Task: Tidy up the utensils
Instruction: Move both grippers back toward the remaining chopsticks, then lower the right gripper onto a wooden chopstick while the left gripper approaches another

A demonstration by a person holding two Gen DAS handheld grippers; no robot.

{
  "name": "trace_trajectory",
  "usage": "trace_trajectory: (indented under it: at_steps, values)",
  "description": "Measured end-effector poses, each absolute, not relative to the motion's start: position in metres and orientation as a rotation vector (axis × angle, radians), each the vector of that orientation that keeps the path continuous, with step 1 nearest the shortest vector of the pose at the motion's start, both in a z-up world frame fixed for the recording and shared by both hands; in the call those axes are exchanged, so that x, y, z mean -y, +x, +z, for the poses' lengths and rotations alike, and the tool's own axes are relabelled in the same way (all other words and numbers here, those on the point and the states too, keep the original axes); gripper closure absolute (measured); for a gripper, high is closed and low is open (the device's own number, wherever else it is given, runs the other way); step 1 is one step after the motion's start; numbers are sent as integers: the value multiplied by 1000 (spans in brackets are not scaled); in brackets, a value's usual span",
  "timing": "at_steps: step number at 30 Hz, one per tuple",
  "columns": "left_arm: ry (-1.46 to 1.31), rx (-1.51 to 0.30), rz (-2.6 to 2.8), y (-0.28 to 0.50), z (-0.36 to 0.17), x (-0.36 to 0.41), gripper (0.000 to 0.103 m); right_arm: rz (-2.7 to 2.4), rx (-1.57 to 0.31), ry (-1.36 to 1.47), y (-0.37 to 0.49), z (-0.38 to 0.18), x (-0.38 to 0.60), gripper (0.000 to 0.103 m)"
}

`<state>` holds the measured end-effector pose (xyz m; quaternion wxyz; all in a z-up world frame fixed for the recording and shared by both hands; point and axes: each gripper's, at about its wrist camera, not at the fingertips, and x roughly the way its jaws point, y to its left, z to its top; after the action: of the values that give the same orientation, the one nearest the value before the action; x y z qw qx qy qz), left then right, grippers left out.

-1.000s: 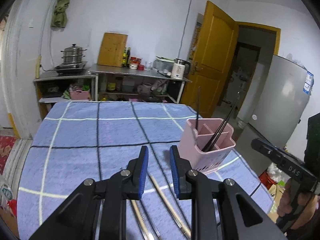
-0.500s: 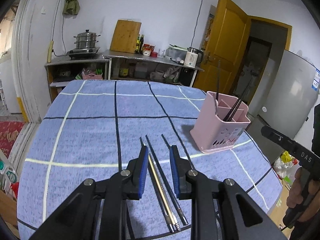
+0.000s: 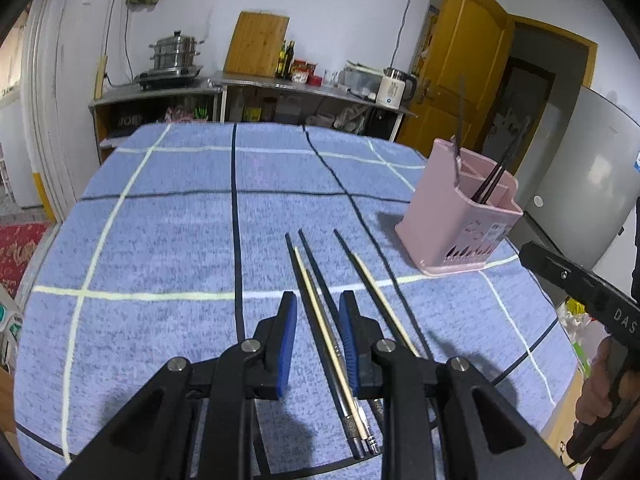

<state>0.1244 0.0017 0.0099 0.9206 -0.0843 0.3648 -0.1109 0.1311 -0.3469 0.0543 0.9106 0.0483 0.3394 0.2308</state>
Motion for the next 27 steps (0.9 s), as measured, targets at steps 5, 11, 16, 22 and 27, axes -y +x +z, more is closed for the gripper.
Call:
trace_trajectory:
  at_steps: [5,11,16,22,27]
  values:
    - [-190,-801,-222,141,-8,-3,80,506,-753,94,143,35,332,84]
    - [-202,-840,-216,159,-24,-5,80,545,-836,98,165,6,314,84]
    - [-219,-848,-225,162,-30,-9,80,573,-895,87,179,-16,296,84]
    - [-234,-860,-230,169,-37,-11,80,572,-947,75,194,-36,285,84]
    - [-244,-864,-240,175,-39,-12,80,559,-952,63,201,-40,283,84]
